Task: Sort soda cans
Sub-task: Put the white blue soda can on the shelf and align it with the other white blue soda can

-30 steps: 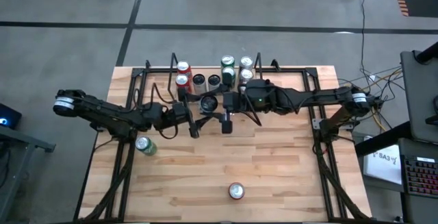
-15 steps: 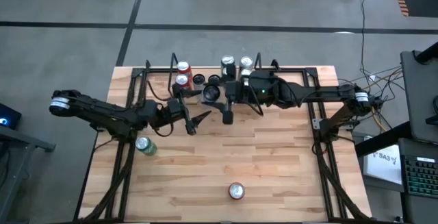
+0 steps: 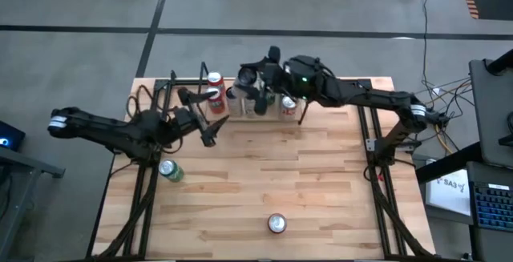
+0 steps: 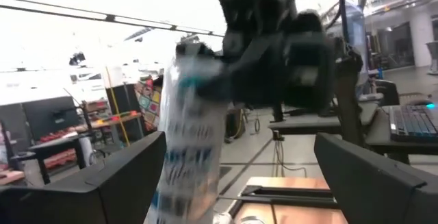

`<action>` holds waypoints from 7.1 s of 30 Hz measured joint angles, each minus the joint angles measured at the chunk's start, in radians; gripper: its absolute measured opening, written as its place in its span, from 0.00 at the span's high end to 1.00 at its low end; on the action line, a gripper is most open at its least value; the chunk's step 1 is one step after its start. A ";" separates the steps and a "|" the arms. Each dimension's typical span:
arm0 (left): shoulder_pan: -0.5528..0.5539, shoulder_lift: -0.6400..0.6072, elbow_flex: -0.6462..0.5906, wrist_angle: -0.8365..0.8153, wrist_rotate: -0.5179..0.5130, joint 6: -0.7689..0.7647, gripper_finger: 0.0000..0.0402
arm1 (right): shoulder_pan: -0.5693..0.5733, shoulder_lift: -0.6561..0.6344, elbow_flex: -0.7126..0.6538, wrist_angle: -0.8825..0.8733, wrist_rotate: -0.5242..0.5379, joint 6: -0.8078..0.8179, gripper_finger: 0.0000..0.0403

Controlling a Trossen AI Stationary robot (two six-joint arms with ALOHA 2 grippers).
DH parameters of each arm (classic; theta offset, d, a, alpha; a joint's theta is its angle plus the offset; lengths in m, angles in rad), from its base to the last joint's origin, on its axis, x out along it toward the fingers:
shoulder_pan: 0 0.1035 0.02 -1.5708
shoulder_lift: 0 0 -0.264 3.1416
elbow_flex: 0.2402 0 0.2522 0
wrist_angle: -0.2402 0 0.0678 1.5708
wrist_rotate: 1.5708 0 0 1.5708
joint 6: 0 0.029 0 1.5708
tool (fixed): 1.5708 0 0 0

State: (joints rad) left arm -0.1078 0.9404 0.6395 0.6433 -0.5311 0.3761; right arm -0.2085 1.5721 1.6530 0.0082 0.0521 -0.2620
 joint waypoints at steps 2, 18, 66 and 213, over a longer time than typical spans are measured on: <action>0.000 -0.029 0.000 -0.013 -0.015 0.015 0.11 | -0.021 0.034 0.029 -0.020 0.000 -0.007 0.40; 0.000 -0.172 -0.001 -0.087 -0.148 0.139 0.11 | -0.149 0.287 0.420 -0.298 -0.019 -0.008 0.40; 0.000 -0.178 -0.008 -0.105 -0.247 0.181 0.11 | -0.272 0.443 0.334 -0.227 -0.141 0.019 0.40; 0.285 0.504 0.153 0.482 0.804 -0.356 0.42 | 0.129 -0.115 -0.280 -0.044 -0.057 -0.026 0.24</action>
State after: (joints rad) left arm 0.1776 1.4447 0.7925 1.1255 0.2727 0.0196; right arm -0.0798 1.4571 1.3731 -0.0358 -0.0045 -0.2875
